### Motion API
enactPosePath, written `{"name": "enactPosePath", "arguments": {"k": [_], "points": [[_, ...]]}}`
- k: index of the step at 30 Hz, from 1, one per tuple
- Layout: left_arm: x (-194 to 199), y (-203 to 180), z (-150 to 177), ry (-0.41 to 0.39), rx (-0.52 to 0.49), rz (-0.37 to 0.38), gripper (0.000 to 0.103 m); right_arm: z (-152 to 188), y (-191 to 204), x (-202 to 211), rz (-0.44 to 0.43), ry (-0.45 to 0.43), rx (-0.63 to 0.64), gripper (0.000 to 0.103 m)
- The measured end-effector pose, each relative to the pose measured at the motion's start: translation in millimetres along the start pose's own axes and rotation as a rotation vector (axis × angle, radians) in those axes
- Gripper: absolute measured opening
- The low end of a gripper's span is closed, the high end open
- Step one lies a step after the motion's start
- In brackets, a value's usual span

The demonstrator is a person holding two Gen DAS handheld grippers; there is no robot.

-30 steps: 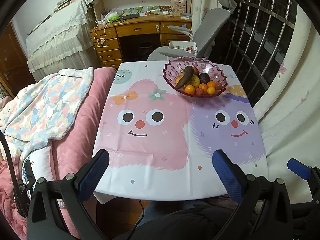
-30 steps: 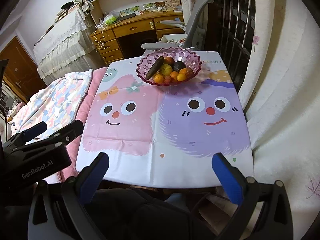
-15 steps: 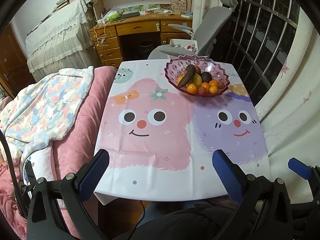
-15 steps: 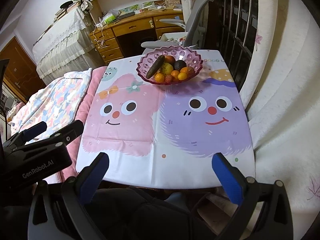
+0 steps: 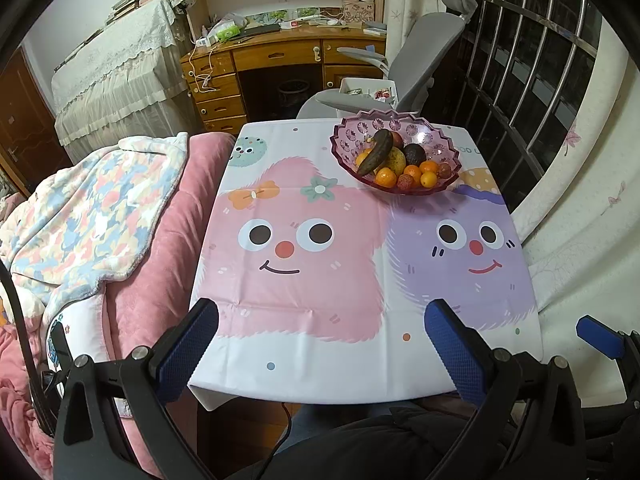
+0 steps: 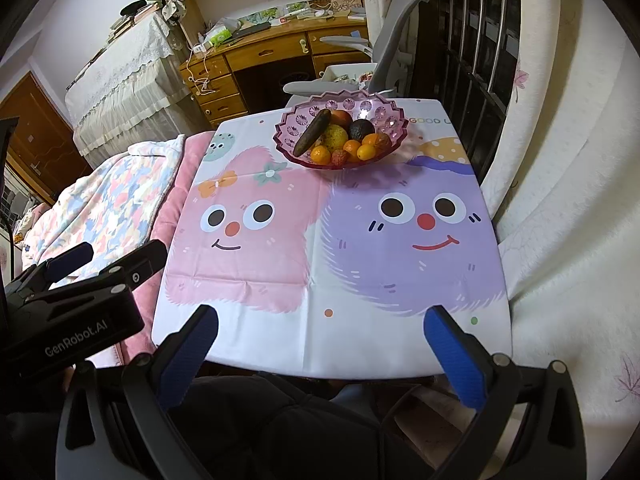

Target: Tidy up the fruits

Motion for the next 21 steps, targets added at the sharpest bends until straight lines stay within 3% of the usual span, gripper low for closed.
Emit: {"name": "enactPosePath", "arguments": {"k": [21], "points": [[-2.4,4.5,-4.0,-0.003,-0.001,0.004,0.102,-2.5,0.6,0.1,-0.001,0.002,-0.002,0.103]]}}
Point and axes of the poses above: each gripper's, at about its wrist camera, not at the fingertips, and x roughly against the way its jaws point, y to its left, z to its underside, the point moved 5 cm from there along -x, roughly the way its jaws point, and after that the axes turned 3 degrees about y, right-handed, at the moved point
